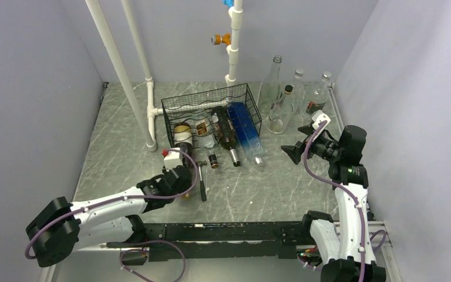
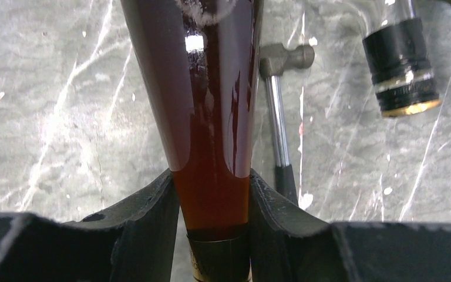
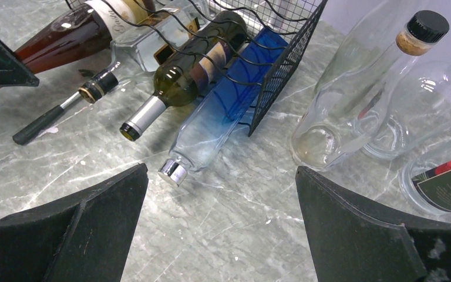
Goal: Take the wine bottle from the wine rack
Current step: Pick up the wine bottle from the wine rack.
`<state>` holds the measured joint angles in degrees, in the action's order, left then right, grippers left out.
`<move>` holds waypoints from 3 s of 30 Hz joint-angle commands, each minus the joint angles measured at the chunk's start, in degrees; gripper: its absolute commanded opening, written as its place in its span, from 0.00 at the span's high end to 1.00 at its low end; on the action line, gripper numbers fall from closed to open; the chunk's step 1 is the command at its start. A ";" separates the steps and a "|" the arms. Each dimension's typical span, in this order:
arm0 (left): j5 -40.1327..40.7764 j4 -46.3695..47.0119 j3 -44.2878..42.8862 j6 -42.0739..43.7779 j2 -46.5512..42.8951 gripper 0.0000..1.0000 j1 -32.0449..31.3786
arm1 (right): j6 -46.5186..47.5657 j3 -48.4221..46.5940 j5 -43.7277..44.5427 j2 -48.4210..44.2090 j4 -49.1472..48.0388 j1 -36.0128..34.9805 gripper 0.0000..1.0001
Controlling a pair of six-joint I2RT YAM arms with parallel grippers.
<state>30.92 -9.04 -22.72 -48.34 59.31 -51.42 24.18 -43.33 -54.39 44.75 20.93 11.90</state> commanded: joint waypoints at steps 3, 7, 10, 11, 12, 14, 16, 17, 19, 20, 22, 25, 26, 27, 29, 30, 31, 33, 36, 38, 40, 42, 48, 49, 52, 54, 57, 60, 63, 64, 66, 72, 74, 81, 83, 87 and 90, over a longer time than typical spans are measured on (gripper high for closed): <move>6.18 -7.95 -0.69 -7.40 -4.32 1.00 -4.30 | 1.02 -0.09 -0.61 -1.05 -1.33 -0.34 0.00; 7.15 -12.04 -0.65 -11.83 -6.61 1.00 -6.72 | 1.03 0.00 -0.63 -1.16 -1.39 -0.39 0.00; 7.61 -14.47 -0.89 -14.14 -8.05 1.00 -8.61 | 1.09 0.09 -0.72 -1.24 -1.42 -0.39 0.00; 7.85 -15.46 -1.09 -14.88 -8.40 1.00 -9.29 | 1.10 0.14 -0.65 -1.25 -1.42 -0.39 0.00; 8.06 -16.34 -1.34 -15.53 -8.68 1.00 -9.99 | 1.12 0.17 -0.63 -1.19 -1.46 -0.39 0.00; 8.63 -18.30 -1.89 -16.68 -9.13 1.00 -11.14 | 1.13 0.18 -0.63 -1.18 -1.45 -0.39 0.00; 9.45 -20.81 -2.63 -18.42 -9.65 1.00 -12.25 | 1.13 0.26 -0.69 -1.16 -1.50 -0.39 0.00; 9.79 -21.93 -3.01 -19.28 -9.85 1.00 -12.81 | 1.13 0.26 -0.72 -1.16 -1.50 -0.39 0.00; 10.44 -24.38 -3.60 -20.73 -10.35 1.00 -13.67 | 1.13 0.31 -0.85 -1.16 -1.50 -0.39 0.00; 10.69 -25.64 -4.14 -21.50 -10.71 1.00 -14.25 | 1.13 0.35 -0.89 -1.16 -1.61 -0.39 0.00; 10.96 -27.68 -4.85 -22.37 -11.32 1.00 -14.93 | 1.13 0.35 -0.89 -1.16 -1.64 -0.39 0.00; 10.91 -30.31 -5.93 -23.11 -12.52 1.00 -15.67 | 1.12 0.44 -0.97 -1.16 -1.59 -0.39 0.00; 10.61 -30.77 -6.28 -23.03 -12.88 1.00 -15.80 | 1.13 0.36 -0.98 -1.24 -1.59 -0.39 0.00; 10.30 -31.08 -6.55 -22.83 -13.23 1.00 -15.89 | 1.17 0.31 -1.06 -1.31 -1.52 -0.39 0.00; 9.45 -31.84 -7.22 -22.64 -13.70 1.00 -15.95 | 1.21 0.25 -1.23 -1.26 -1.42 -0.45 0.00; 9.14 -32.14 -7.56 -22.48 -13.89 1.00 -15.99 | 1.22 0.31 -1.17 -1.20 -1.42 -0.52 0.00; 8.82 -32.70 -7.97 -22.43 -14.01 1.00 -15.99 | 1.19 0.35 -1.16 -1.12 -1.42 -0.56 0.00; 8.13 -33.69 -8.94 -22.43 -14.36 1.00 -15.99 | 1.22 0.35 -1.23 -0.90 -1.42 -0.56 0.00; 6.91 -35.50 -10.12 -22.74 -15.22 1.00 -15.99 | 1.13 0.51 -1.24 -0.74 -1.50 -0.56 0.00; 5.91 -35.82 -10.32 -22.89 -16.16 1.00 -15.99 | 1.11 0.57 -1.32 -0.68 -1.59 -0.56 0.00; 4.83 -36.14 -10.27 -23.22 -17.29 1.00 -15.99 | 1.04 0.62 -1.33 -0.63 -1.68 -0.56 0.00; 3.55 -36.28 -10.09 -23.88 -18.59 1.00 -15.99 | 1.17 0.68 -1.33 -0.49 -1.68 -0.56 0.00; -0.39 -36.03 -9.88 -26.08 -20.30 1.00 -15.99 | 1.30 0.71 -1.72 -0.37 -1.59 -0.56 0.00; -0.71 -36.30 -9.96 -26.47 -20.48 1.00 -15.99 | 1.30 0.73 -1.77 -0.35 -1.54 -0.56 0.00; -1.84 -36.08 -9.70 -27.65 -21.18 1.00 -16.06 | 1.38 0.70 -1.94 -0.28 -1.50 -0.61 0.00; -2.70 -35.50 -9.33 -28.19 -21.49 1.00 -16.08 | 1.41 0.76 -2.10 -0.30 -1.43 -0.65 0.00; -3.71 -35.71 -9.44 -28.80 -21.52 1.00 -16.08 | 1.56 0.79 -2.25 -0.37 -1.42 -0.72 0.00; -4.54 -36.28 -9.92 -29.08 -21.63 1.00 -16.13 | 1.41 0.87 -2.47 -0.36 -1.46 -0.83 0.00; -5.74 -36.61 -10.29 -29.44 -21.51 1.00 -16.08 | 1.42 0.95 -2.40 -0.11 -1.50 -1.07 0.00; -6.15 -36.92 -10.57 -29.57 -21.36 1.00 -16.09 | 1.52 0.92 -2.39 -0.10 -1.44 -1.09 0.00; -6.82 -37.49 -11.22 -29.62 -21.05 1.00 -16.08 | 1.52 0.88 -2.31 -0.18 -1.42 -1.18 0.00; -8.40 -39.60 -12.68 -30.54 -20.99 1.00 -16.33 | 1.61 0.86 -2.47 -0.36 -1.37 -1.33 0.00; -8.82 -39.74 -12.66 -31.03 -21.18 1.00 -16.58 | 1.71 0.88 -2.56 -0.37 -1.33 -1.44 0.00; -9.65 -41.41 -13.38 -31.80 -20.89 1.00 -17.05 | 1.87 0.88 -3.44 -0.07 -0.77 -1.96 0.00; -10.06 -43.30 -14.97 -31.20 -20.45 1.00 -17.05 | 2.85 0.73 -5.21 0.37 0.32 -2.32 0.00; -10.52 -48.52 -19.66 -29.84 -18.98 1.00 -17.05 | 8.56 -0.34 -9.99 1.88 5.08 -5.10 0.00; -10.17 -52.23 -23.07 -28.21 -17.82 1.00 -17.05 | 15.00 -1.60 -11.59 3.79 9.68 -9.11 0.00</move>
<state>20.71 -58.48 -38.48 -78.26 41.06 -68.07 30.28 -42.46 -60.42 46.76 24.77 6.70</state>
